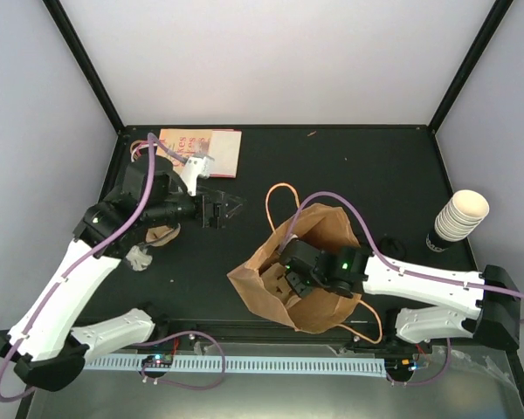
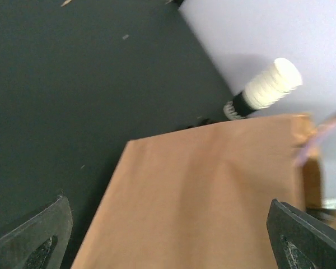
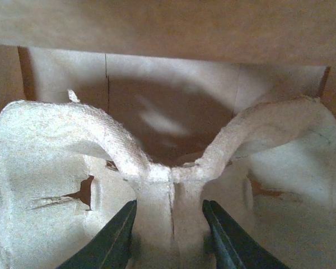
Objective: Pack the takeout coffee
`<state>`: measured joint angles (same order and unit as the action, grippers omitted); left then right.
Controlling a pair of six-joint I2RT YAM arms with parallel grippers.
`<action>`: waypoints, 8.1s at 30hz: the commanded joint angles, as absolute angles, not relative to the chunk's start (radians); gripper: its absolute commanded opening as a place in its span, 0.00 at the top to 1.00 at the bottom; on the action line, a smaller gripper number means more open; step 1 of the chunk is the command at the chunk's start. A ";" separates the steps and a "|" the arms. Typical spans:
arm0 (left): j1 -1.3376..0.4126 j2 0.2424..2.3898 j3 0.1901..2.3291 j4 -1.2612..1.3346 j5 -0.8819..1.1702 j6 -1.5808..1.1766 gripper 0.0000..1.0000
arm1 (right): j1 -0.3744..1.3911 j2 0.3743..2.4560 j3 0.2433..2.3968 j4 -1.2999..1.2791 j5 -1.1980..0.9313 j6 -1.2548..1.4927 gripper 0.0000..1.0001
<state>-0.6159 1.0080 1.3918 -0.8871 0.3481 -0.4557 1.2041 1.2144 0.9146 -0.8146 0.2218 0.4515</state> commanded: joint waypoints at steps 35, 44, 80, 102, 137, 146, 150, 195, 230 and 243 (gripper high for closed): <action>-0.523 1.274 0.777 -0.569 0.490 -0.492 0.31 | 1.224 1.209 0.848 -0.680 0.192 0.454 0.68; -0.556 1.378 0.749 -0.463 0.608 -0.522 0.42 | 1.227 1.315 0.906 -0.735 0.199 0.473 0.65; -0.569 1.377 0.758 -0.436 0.670 -0.509 0.45 | 1.217 1.559 1.040 -0.842 0.177 0.445 0.60; -0.567 1.306 0.852 -0.587 0.572 -0.456 0.44 | 1.213 1.493 1.156 -0.946 0.212 0.425 0.00; -0.565 0.895 1.147 -0.729 0.472 -0.347 0.01 | 1.211 1.453 1.141 -0.933 0.199 0.397 0.00; -0.610 0.986 1.302 -0.819 0.571 -0.253 0.12 | 1.212 1.460 1.135 -0.928 0.193 0.394 0.00; -0.634 1.031 1.369 -0.885 0.503 -0.209 0.20 | 1.212 1.454 1.136 -0.927 0.195 0.391 0.00; -0.819 1.239 1.629 -1.260 0.173 -0.083 0.98 | 1.212 1.291 1.209 -0.963 0.367 0.408 0.00; -0.819 1.275 1.700 -1.258 -0.102 -0.025 0.98 | 1.212 0.910 1.308 -0.934 0.577 0.456 0.00; -0.827 1.244 1.639 -1.193 -0.129 -0.012 0.98 | 1.210 0.907 1.242 -0.994 0.668 0.574 0.00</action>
